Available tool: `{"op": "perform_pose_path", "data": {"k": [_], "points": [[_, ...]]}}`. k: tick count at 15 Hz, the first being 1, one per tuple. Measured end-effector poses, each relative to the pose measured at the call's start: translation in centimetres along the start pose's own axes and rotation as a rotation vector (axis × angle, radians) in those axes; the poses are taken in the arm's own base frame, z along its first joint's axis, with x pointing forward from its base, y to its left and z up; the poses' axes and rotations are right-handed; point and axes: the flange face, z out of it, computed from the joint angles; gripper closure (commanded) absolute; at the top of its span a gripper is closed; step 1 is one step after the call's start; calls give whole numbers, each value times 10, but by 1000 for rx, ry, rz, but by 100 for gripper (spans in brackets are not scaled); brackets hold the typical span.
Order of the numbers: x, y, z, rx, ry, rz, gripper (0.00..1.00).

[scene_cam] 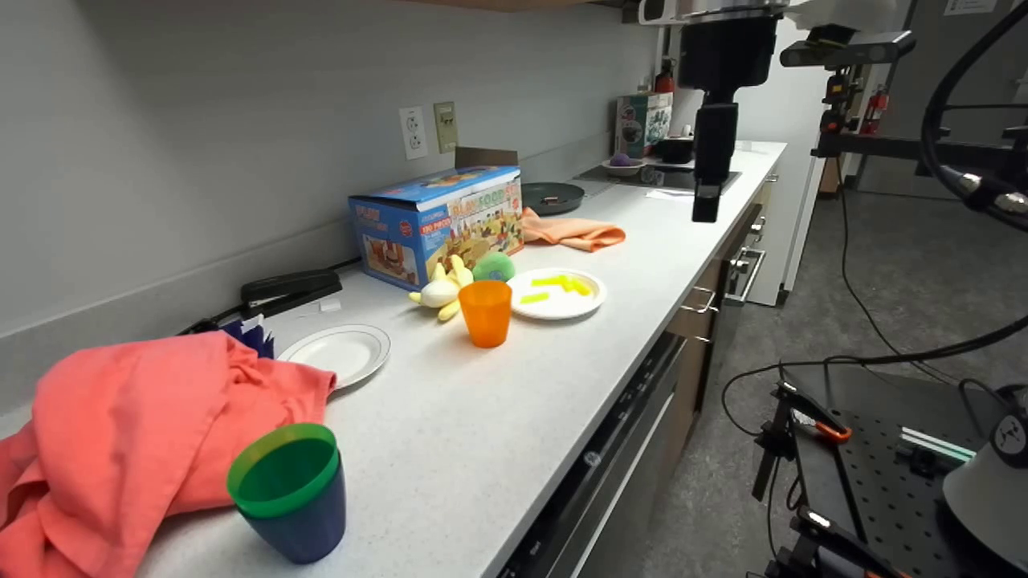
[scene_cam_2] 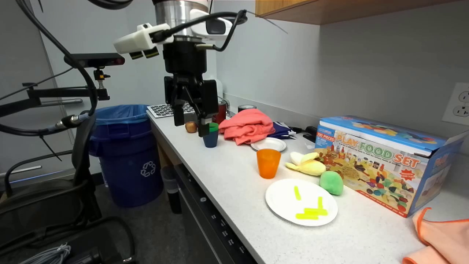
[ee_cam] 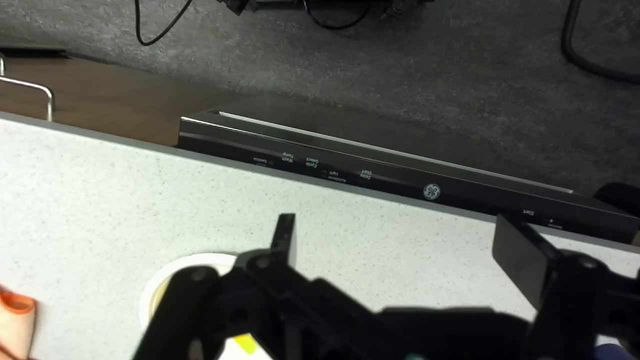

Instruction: Pour the chips from the orange cup onto the white plate

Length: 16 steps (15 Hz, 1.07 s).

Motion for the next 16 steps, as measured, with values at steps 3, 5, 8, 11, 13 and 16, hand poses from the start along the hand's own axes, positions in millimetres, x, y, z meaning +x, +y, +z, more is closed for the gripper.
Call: {"op": "perform_pose_path", "data": {"k": [3, 5, 8, 11, 13, 16], "points": [[0, 0, 0, 0, 0, 0, 0], [0, 0, 0, 0, 0, 0, 0], [2, 0, -1, -2, 15, -1, 0], [14, -1, -3, -13, 74, -8, 0], [28, -1, -1, -27, 119, -14, 0], [56, -1, 10, -54, 177, -19, 0]]}}
